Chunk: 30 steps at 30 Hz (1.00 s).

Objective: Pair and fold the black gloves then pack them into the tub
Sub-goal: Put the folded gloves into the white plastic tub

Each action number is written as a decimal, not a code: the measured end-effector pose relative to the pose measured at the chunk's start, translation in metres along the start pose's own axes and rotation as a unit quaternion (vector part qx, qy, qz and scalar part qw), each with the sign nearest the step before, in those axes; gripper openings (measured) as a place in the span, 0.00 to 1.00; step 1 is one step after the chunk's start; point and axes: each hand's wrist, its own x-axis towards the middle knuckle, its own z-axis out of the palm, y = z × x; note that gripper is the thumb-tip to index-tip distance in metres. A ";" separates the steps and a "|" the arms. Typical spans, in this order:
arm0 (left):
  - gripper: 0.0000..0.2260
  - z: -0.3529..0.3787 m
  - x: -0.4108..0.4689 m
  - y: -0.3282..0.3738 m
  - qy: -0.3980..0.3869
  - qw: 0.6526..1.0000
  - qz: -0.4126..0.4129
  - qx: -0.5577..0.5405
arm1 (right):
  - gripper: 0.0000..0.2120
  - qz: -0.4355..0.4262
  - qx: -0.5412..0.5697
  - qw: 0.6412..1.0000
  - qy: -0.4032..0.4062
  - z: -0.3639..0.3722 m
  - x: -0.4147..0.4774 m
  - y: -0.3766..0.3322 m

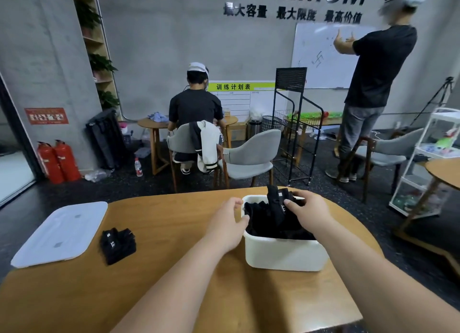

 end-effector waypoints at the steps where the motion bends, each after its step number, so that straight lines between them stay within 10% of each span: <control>1: 0.19 0.003 0.002 -0.001 -0.015 0.999 0.013 0.038 | 0.19 0.007 -0.028 1.000 0.000 -0.002 0.006 0.007; 14: 0.23 0.033 0.017 0.020 -0.141 0.964 0.070 0.216 | 0.32 0.003 -0.294 0.952 -0.090 0.020 0.027 0.029; 18: 0.24 0.044 0.024 0.019 -0.176 0.942 0.102 0.267 | 0.22 -0.106 -0.351 0.930 -0.025 0.020 0.030 0.034; 30: 0.28 0.053 0.029 0.015 -0.231 0.902 0.110 0.347 | 0.18 -0.067 -0.434 0.867 -0.237 0.025 0.041 0.024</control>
